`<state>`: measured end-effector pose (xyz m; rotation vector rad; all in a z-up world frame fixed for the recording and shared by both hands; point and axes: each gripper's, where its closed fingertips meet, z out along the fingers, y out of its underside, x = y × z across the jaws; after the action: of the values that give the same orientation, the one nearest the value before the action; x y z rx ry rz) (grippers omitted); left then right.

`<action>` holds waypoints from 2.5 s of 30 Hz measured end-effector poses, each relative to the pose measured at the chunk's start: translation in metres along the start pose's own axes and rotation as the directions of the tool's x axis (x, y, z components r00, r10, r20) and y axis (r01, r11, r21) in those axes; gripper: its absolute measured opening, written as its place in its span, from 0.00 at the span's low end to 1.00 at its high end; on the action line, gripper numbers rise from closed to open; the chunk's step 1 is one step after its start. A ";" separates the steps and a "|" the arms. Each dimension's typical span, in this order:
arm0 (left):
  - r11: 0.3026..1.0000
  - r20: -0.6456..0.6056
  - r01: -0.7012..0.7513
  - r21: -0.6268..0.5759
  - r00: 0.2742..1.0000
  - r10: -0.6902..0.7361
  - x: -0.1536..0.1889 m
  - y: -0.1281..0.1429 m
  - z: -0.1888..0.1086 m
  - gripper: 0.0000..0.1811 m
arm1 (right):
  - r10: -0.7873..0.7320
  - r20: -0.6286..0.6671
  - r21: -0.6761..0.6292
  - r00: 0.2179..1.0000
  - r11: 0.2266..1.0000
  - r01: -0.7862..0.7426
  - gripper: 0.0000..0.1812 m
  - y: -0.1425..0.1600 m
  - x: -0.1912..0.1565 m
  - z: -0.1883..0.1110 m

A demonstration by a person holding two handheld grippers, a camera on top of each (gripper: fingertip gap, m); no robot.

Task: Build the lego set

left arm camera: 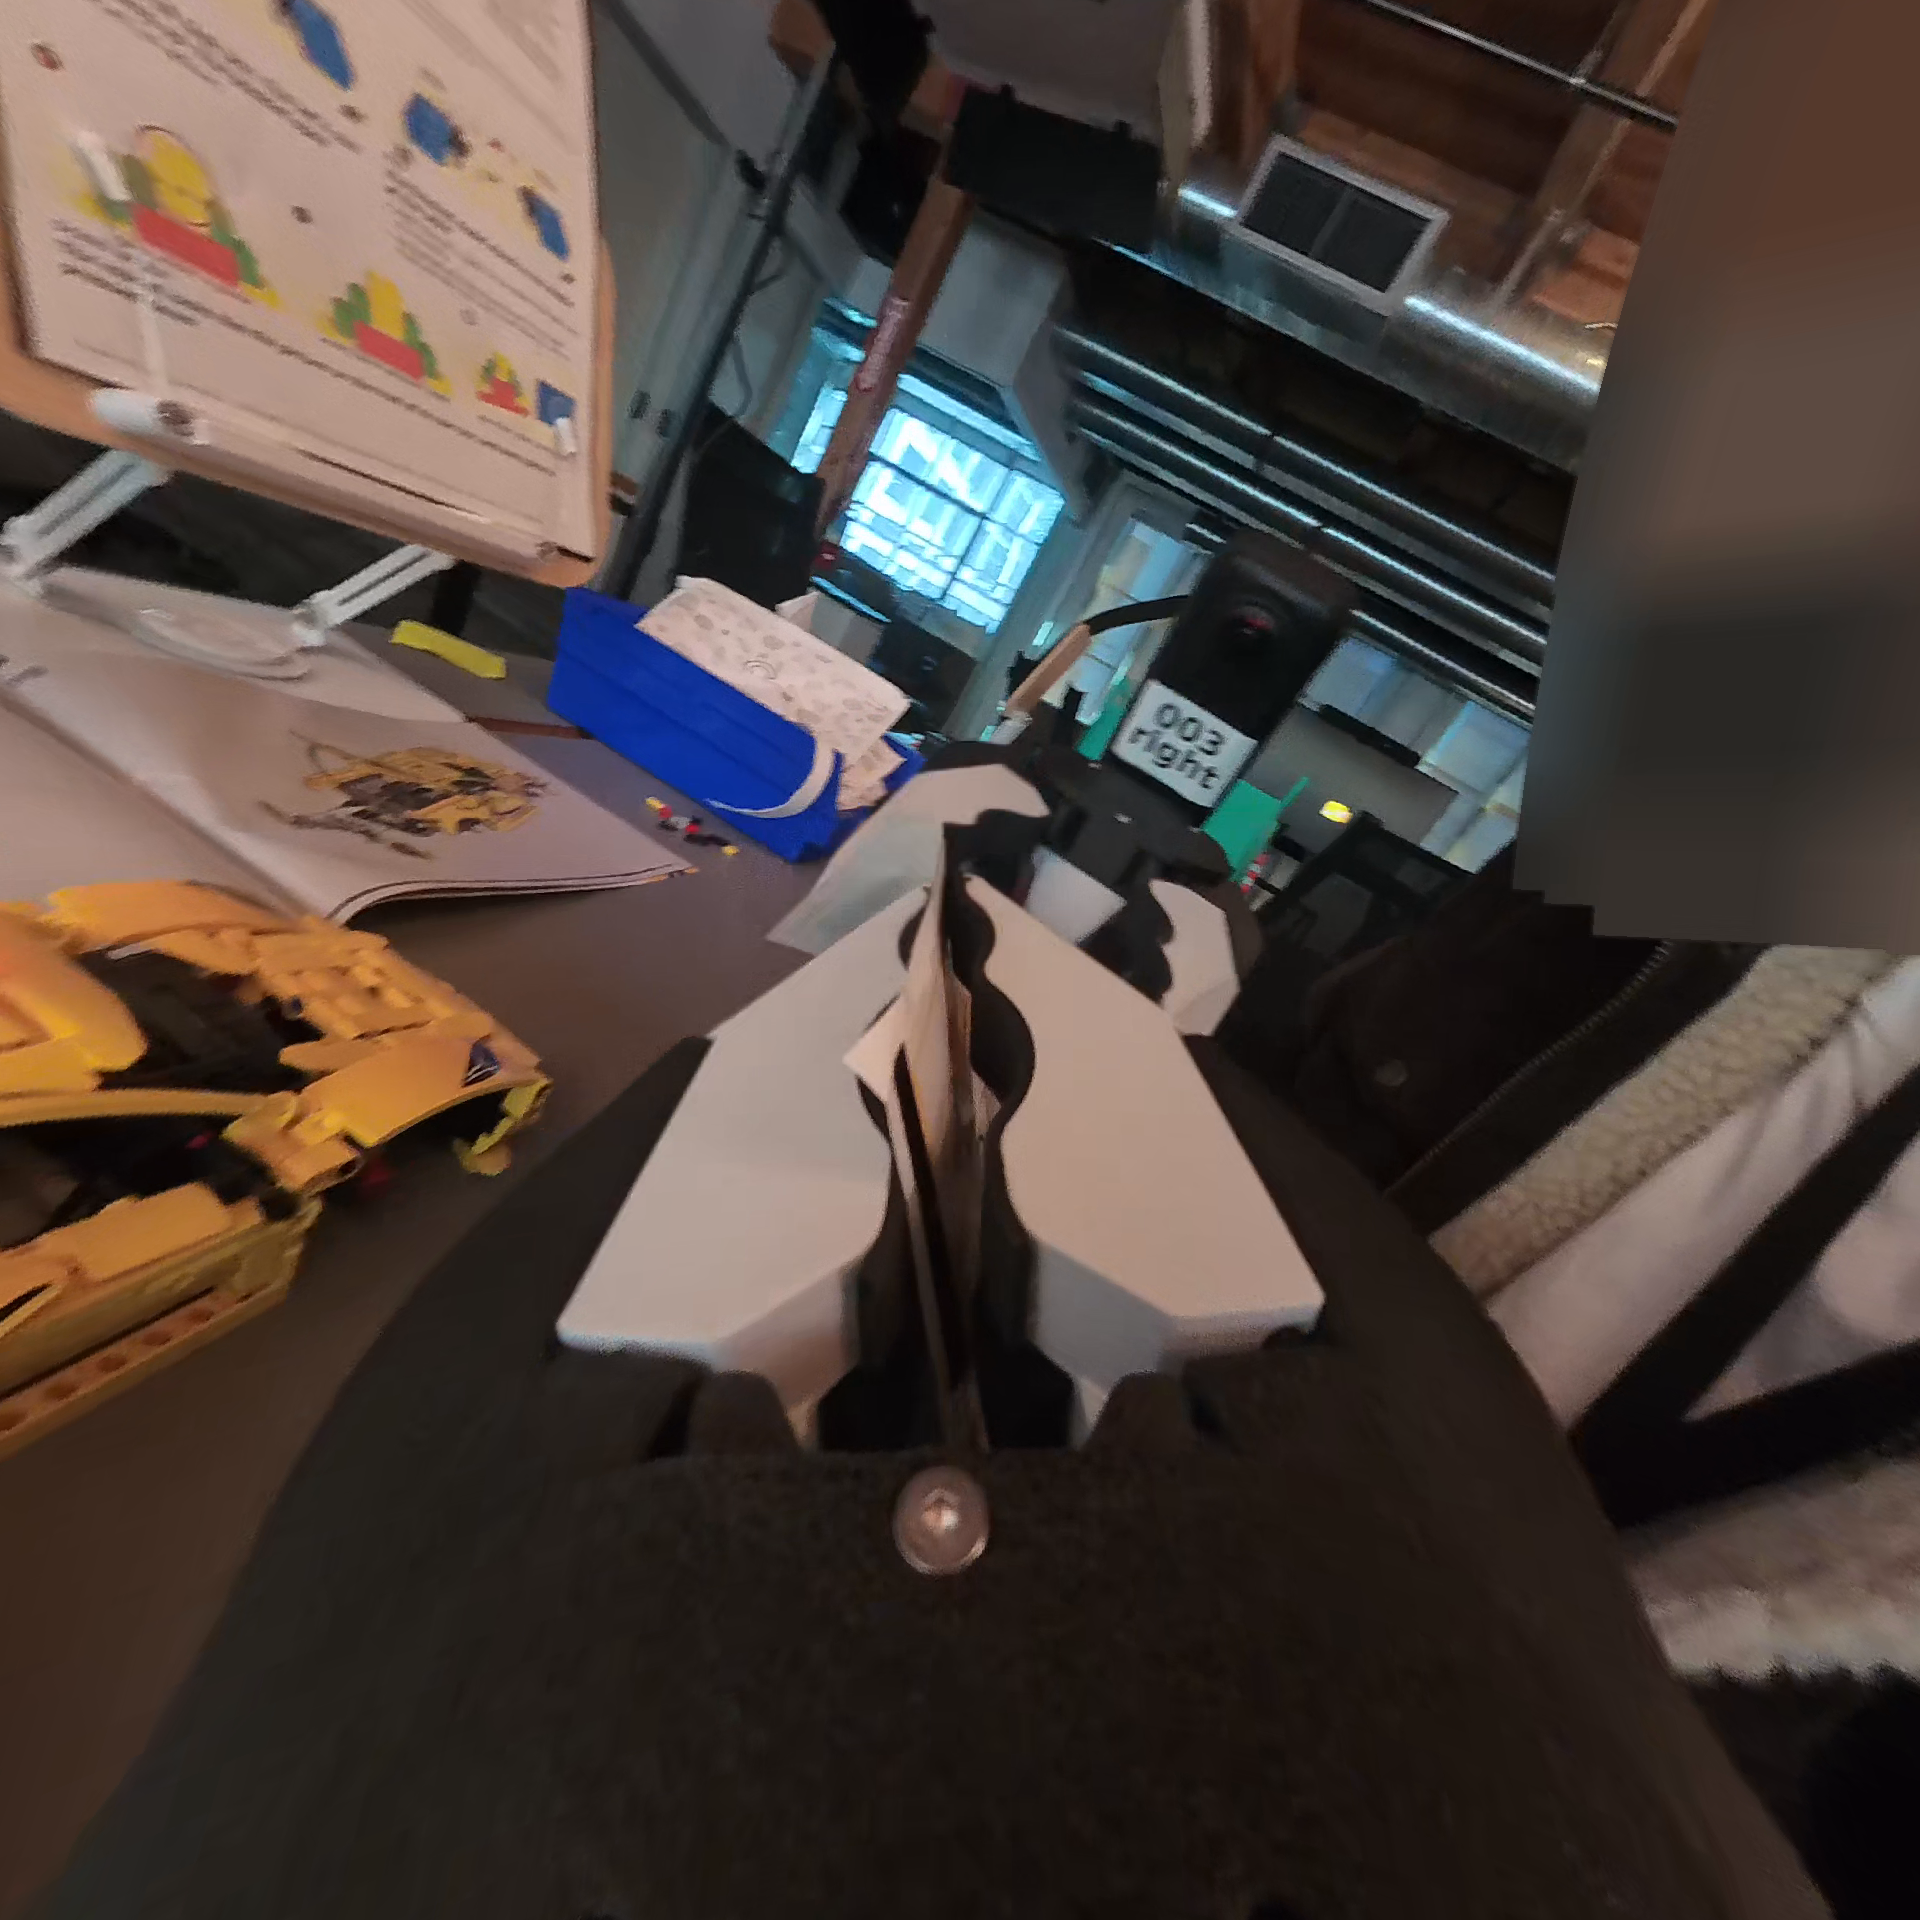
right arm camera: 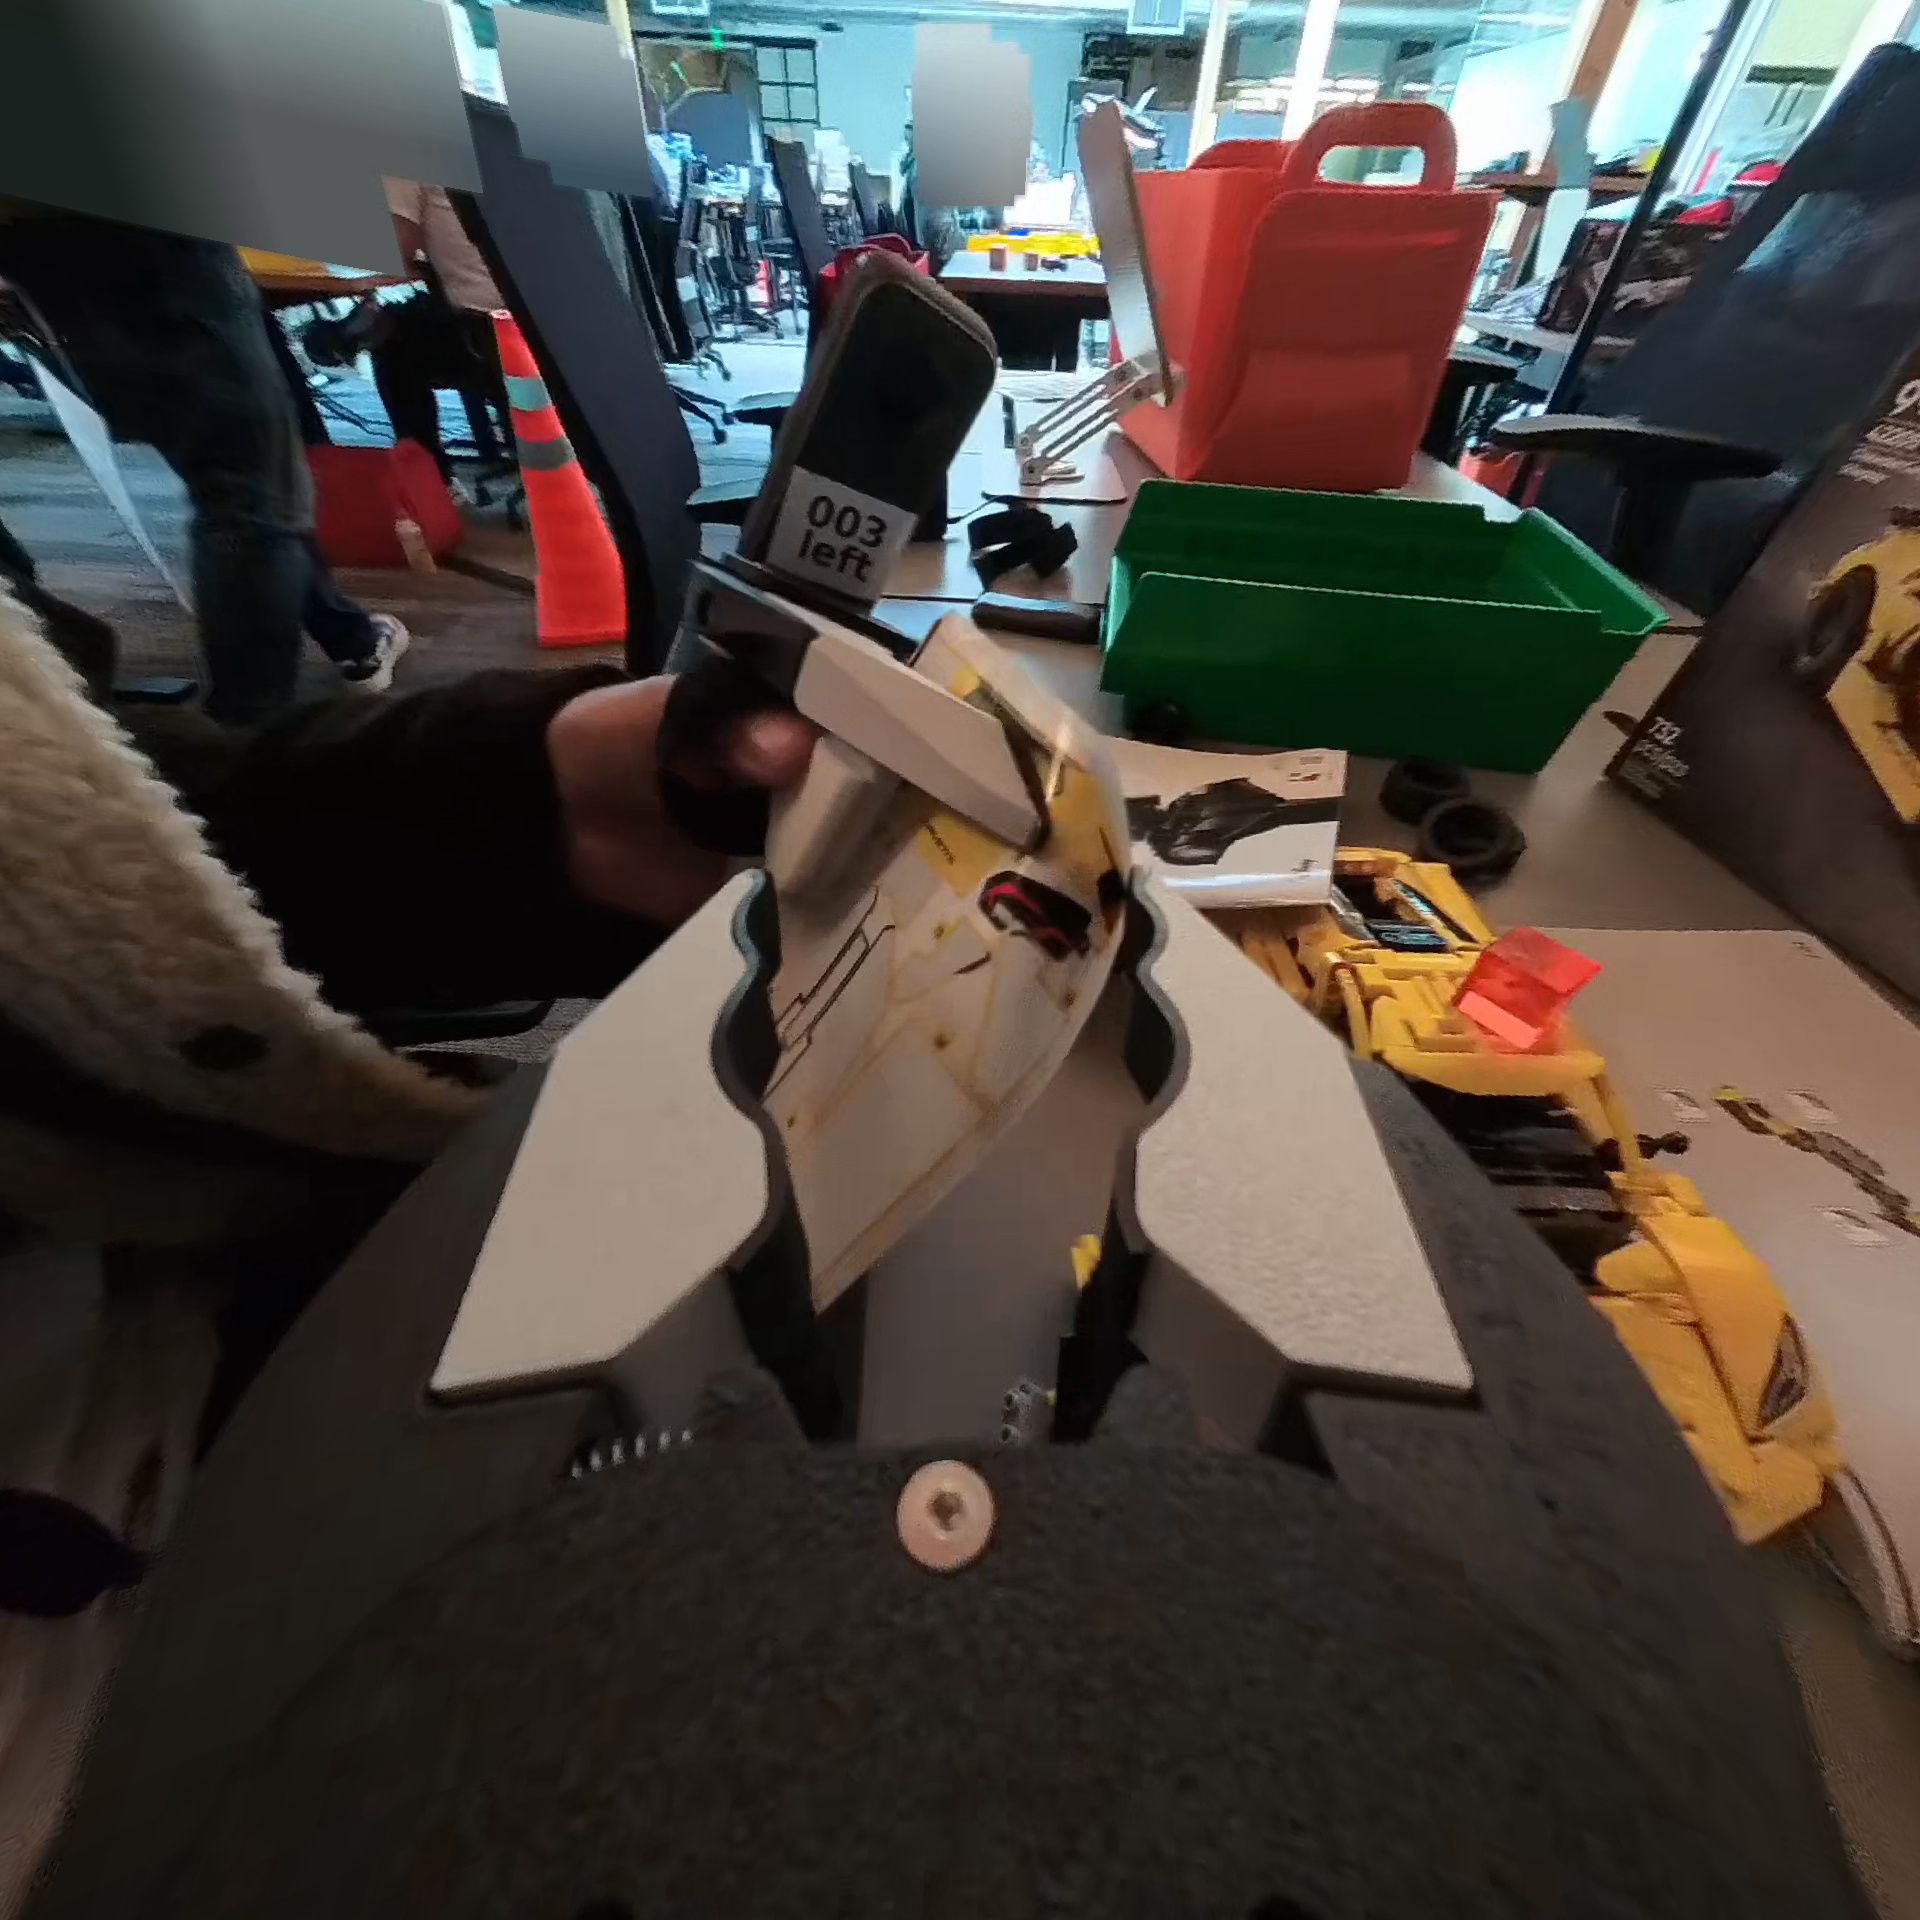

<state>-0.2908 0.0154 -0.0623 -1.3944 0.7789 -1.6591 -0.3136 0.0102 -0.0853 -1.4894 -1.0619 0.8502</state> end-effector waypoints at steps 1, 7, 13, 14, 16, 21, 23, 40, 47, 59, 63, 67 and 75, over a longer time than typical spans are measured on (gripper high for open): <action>1.000 -0.035 -0.003 0.008 0.999 0.003 0.005 -0.001 0.001 0.00 | 0.012 0.016 0.006 1.000 1.000 -0.012 0.34 -0.001 -0.001 -0.001; 0.999 -0.179 -0.030 0.042 0.983 0.037 0.027 -0.003 -0.003 0.00 | 0.252 0.329 0.034 0.910 0.960 -0.279 0.25 -0.013 -0.032 -0.009; 0.998 -0.190 -0.066 0.013 0.979 0.068 0.033 0.000 -0.002 0.00 | 0.316 0.411 0.020 0.855 0.935 -0.355 0.20 -0.017 -0.037 -0.014; 0.998 -0.185 -0.069 0.006 0.980 0.069 0.032 0.001 -0.002 0.00 | 0.314 0.397 0.014 0.863 0.938 -0.347 0.20 -0.015 -0.034 -0.014; 0.998 -0.165 -0.065 -0.012 0.984 0.062 0.029 0.002 -0.003 0.00 | 0.297 0.312 0.011 0.902 0.949 -0.316 0.20 -0.010 -0.020 -0.014; 0.997 -0.091 -0.063 -0.036 0.994 0.060 0.015 0.005 -0.005 0.00 | 0.208 0.148 0.049 0.967 0.975 -0.217 0.14 -0.012 0.007 -0.023; 0.997 -0.061 -0.061 -0.047 0.996 0.058 0.009 0.007 -0.006 0.00 | 0.173 0.088 0.090 0.981 0.979 -0.181 0.11 -0.017 0.015 -0.027; 0.999 -0.047 -0.043 -0.024 0.998 0.042 0.006 0.006 -0.005 0.00 | 0.017 -0.014 0.095 1.000 0.995 -0.015 0.16 -0.010 0.000 -0.011; 0.999 -0.162 -0.034 0.009 0.986 0.035 0.024 0.004 -0.003 0.00 | 0.230 0.220 0.147 0.948 0.953 -0.265 0.11 -0.019 -0.014 -0.016; 0.990 -0.350 -0.137 0.043 0.926 0.143 0.068 0.006 -0.004 0.00 | 0.430 0.597 0.070 0.677 0.813 -0.578 0.03 -0.039 -0.044 -0.033; 0.988 -0.362 -0.149 0.040 0.920 0.153 0.071 0.007 -0.004 0.00 | 0.439 0.627 0.048 0.643 0.802 -0.595 0.02 -0.040 -0.047 -0.035; 0.986 -0.369 -0.166 0.030 0.914 0.165 0.073 0.009 -0.004 0.00 | 0.448 0.650 0.026 0.615 0.795 -0.606 0.02 -0.039 -0.050 -0.036; 0.979 -0.361 -0.205 0.006 0.912 0.194 0.075 0.012 -0.005 0.00 | 0.479 0.683 -0.026 0.552 0.771 -0.637 0.02 -0.038 -0.053 -0.038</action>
<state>-0.2972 -0.0565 -0.0376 -1.0002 1.1213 -1.7658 -0.3040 -0.0516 -0.0430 -1.3579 -0.9066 2.0260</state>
